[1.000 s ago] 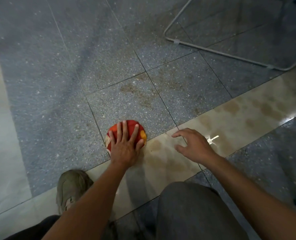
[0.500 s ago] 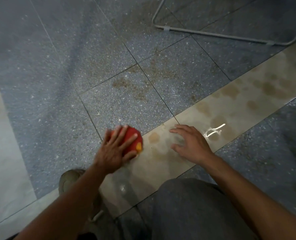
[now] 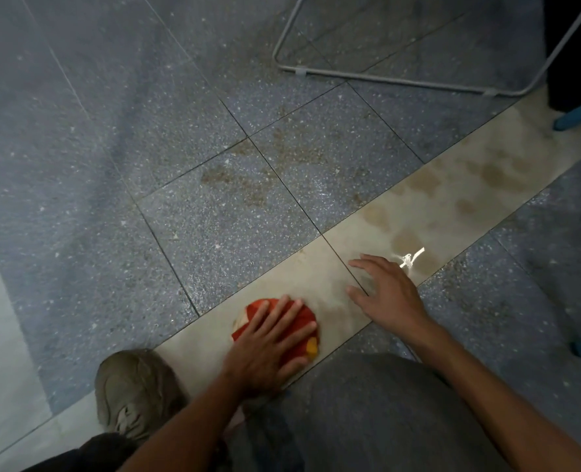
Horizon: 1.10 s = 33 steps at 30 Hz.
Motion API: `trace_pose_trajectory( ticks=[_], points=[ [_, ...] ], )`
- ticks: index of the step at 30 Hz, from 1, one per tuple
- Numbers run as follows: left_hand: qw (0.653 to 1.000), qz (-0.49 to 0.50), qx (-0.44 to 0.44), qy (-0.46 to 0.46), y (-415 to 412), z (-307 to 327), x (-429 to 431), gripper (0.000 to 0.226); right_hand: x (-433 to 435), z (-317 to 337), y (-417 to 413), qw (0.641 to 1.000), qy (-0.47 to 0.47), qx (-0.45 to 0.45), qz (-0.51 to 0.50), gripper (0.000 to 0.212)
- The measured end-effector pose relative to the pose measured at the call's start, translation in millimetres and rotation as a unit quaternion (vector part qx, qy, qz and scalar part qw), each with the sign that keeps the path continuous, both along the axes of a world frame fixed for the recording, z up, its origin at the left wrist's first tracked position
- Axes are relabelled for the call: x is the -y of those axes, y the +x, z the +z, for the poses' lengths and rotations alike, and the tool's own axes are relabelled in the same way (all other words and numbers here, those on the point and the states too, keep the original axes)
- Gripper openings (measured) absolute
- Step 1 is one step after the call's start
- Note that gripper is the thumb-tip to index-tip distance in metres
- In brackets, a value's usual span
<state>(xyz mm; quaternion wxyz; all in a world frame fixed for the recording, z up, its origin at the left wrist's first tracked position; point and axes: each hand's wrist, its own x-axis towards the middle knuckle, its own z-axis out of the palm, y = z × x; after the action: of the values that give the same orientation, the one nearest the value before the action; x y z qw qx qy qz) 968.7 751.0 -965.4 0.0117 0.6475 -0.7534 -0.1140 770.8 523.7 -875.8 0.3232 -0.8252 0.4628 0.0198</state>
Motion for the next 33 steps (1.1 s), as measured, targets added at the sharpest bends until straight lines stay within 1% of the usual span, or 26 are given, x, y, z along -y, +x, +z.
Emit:
trace_pose_trajectory(
  ticks=[1, 2, 3, 4, 6, 8, 9, 10, 11, 13, 15, 17, 19, 20, 21, 22, 23, 24, 26, 27, 28, 29, 30, 31, 32, 33],
  points=[
    [1.0, -0.029, 0.01, -0.001, 19, 1, -1, 0.073, 2, 1, -5, 1.0, 0.001, -0.004, -0.008, 0.053],
    [0.999, -0.038, 0.023, -0.007, 39, 2, 3, 0.072, 4, 2, -11, 1.0, 0.001, -0.006, -0.015, 0.054],
    [0.999, -0.017, 0.031, -0.009, 56, 5, 12, 0.071, 5, 2, -17, 1.0, -0.002, -0.008, -0.022, 0.054],
    [0.999, 0.029, 0.03, -0.009, 68, 7, 25, 0.071, 6, 2, -22, 0.999, -0.007, -0.009, -0.031, 0.053],
    [0.986, 0.166, 0.025, -0.003, 72, 10, 59, 0.072, 7, 3, -33, 0.998, -0.016, -0.015, -0.054, 0.052],
    [0.948, 0.317, 0.022, 0.01, 51, 12, 94, 0.076, 5, 1, -41, 0.998, -0.015, -0.025, -0.064, 0.052],
    [0.927, 0.373, 0.011, 0.017, 35, 14, 111, 0.077, 4, 0, -43, 0.997, -0.015, -0.03, -0.064, 0.053],
    [0.913, 0.408, -0.002, 0.017, 18, 16, 124, 0.078, 4, 0, -45, 0.997, -0.018, -0.033, -0.063, 0.052],
    [0.91, 0.413, -0.013, 0.014, 0, 18, 132, 0.077, 4, -1, -46, 0.997, -0.022, -0.032, -0.062, 0.052],
    [0.935, 0.354, -0.027, 0.004, -36, 15, 133, 0.075, 7, 0, -44, 0.997, -0.029, -0.028, -0.059, 0.052],
    [0.971, 0.235, -0.052, -0.004, -69, 9, 114, 0.074, 10, 0, -39, 0.997, -0.036, -0.028, -0.057, 0.052],
    [0.994, 0.094, -0.058, 0.0, -84, 0, 78, 0.073, 10, 0, -35, 0.998, -0.035, -0.029, -0.052, 0.053],
    [0.999, -0.03, -0.036, -0.008, -64, -7, 46, 0.074, 10, 2, -34, 0.998, -0.032, -0.026, -0.049, 0.053],
    [0.997, -0.076, -0.023, -0.016, -42, -7, 36, 0.074, 11, 3, -34, 0.998, -0.029, -0.023, -0.047, 0.053],
    [0.994, -0.103, -0.009, -0.019, -17, -7, 30, 0.074, 12, 4, -35, 0.998, -0.026, -0.022, -0.047, 0.053],
    [0.994, -0.107, 0.007, -0.02, 10, -5, 28, 0.073, 13, 5, -37, 0.998, -0.024, -0.021, -0.048, 0.054],
    [0.996, -0.087, 0.019, -0.019, 37, -2, 31, 0.073, 14, 6, -38, 0.998, -0.023, -0.021, -0.05, 0.054],
    [0.999, -0.043, 0.024, -0.015, 59, 1, 38, 0.072, 14, 6, -39, 0.998, -0.022, -0.024, -0.053, 0.054],
    [0.996, 0.089, 0.021, -0.007, 80, 5, 64, 0.071, 16, 4, -40, 0.998, -0.024, -0.025, -0.052, 0.054],
    [0.985, 0.17, 0.02, -0.003, 76, 7, 82, 0.072, 16, 4, -38, 0.998, -0.025, -0.024, -0.048, 0.054],
    [0.967, 0.256, 0.019, 0.001, 66, 9, 102, 0.074, 17, 5, -35, 0.999, -0.024, -0.023, -0.042, 0.054],
    [0.943, 0.332, 0.014, 0.009, 50, 13, 122, 0.075, 17, 6, -31, 0.999, -0.022, -0.025, -0.033, 0.054],
    [0.921, 0.388, 0.003, 0.016, 33, 16, 139, 0.075, 19, 8, -26, 0.999, -0.023, -0.026, -0.022, 0.054],
    [0.91, 0.413, -0.012, 0.019, 16, 19, 151, 0.075, 20, 9, -20, 0.999, -0.026, -0.029, -0.008, 0.055],
    [0.914, 0.406, -0.024, 0.016, 0, 19, 155, 0.075, 23, 10, -12, 0.999, -0.03, -0.031, 0.009, 0.057],
    [0.929, 0.368, -0.033, 0.011, -17, 17, 151, 0.075, 25, 12, -3, 0.998, -0.033, -0.037, 0.026, 0.058]
  ],
)
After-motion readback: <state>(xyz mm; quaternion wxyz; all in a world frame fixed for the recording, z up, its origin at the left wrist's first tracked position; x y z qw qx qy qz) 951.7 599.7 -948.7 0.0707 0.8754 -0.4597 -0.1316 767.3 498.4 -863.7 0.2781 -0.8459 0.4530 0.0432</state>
